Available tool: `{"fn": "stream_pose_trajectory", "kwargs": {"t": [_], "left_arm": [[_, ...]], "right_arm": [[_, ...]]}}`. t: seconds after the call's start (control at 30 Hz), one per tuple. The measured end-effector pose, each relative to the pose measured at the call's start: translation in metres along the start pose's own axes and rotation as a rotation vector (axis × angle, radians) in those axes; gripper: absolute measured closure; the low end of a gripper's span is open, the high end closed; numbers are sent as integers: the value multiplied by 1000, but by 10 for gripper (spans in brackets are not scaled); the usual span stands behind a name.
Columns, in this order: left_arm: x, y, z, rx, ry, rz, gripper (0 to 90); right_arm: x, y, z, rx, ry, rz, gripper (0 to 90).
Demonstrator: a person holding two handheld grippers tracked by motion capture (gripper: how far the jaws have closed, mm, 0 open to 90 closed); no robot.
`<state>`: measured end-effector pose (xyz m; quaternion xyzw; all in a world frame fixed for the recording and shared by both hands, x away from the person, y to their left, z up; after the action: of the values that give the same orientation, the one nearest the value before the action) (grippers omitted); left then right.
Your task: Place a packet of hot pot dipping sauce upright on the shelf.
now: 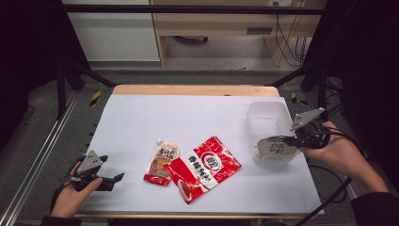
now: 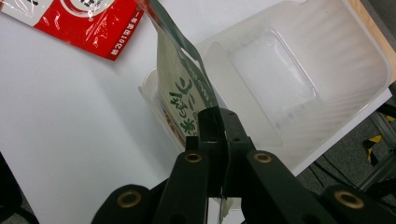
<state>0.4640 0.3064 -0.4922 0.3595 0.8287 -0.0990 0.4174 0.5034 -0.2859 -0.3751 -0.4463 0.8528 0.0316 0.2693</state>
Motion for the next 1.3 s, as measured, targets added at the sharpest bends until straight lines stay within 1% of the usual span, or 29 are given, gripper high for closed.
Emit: {"fn": "stream_pose_trajectory", "kwargs": {"t": [0.13,0.17,0.2,0.27,0.3,0.33,0.37,0.4,0.43,0.5,0.6,0.63,0.73,0.8,0.83,0.9,1.03,1.13,1.2,1.27,1.3], "left_arm": [[0,-1,0,2,2,3,79],[0,-1,0,3,2,3,79],[0,-1,0,3,2,3,78],[0,-1,0,3,3,5,78],[0,-1,0,4,4,5,78],[0,-1,0,4,4,6,78],[0,-1,1,4,4,7,78],[0,-1,1,5,6,8,78],[0,-1,1,5,6,8,78],[0,-1,1,5,10,12,78],[0,-1,1,5,10,12,78],[0,-1,1,4,10,13,78],[0,-1,1,2,10,14,78],[0,-1,1,-1,11,15,78],[0,-1,1,-1,11,15,78],[0,-2,1,-2,12,16,78],[-1,-3,2,-2,15,23,73],[-1,-4,2,-4,12,23,72],[-2,-4,2,-5,12,24,71],[-2,-5,2,-5,11,26,69],[-2,-5,2,-5,11,26,67]], "right_arm": [[2,-1,0,3,-1,4,891],[2,-1,0,4,-2,12,887],[3,-1,0,3,0,7,882],[4,-2,0,6,3,11,861],[5,-2,0,10,-2,24,816],[5,-2,0,10,-2,24,816],[5,-2,0,15,0,32,786],[5,-3,0,25,-8,32,752],[5,-3,-2,26,-5,34,701],[1,-1,-4,23,-29,42,581],[-8,4,-8,41,-54,36,431],[-12,7,-9,48,-67,25,385],[-26,15,-13,64,-98,11,266],[-37,22,-14,71,-114,17,217],[-43,26,-14,77,-128,16,212],[-57,34,-16,94,-146,-5,212],[-84,55,-15,86,-184,-40,187],[-102,73,-10,68,-204,-63,180],[-113,84,-4,44,-230,-59,193],[-123,95,5,20,-245,-49,202],[-127,99,10,14,-249,-53,201]]}}
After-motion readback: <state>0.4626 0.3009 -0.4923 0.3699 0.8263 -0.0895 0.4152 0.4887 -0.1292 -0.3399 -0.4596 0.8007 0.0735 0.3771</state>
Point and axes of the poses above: each handheld gripper's, and its own axes: z roughly forward along the jaws, x roughly out of its underside, y roughly to its left, the point moved 6 cm from there along z, roughly forward along the jaws, and after that the axes turned 3 degrees about z, right-handed, at the moved point
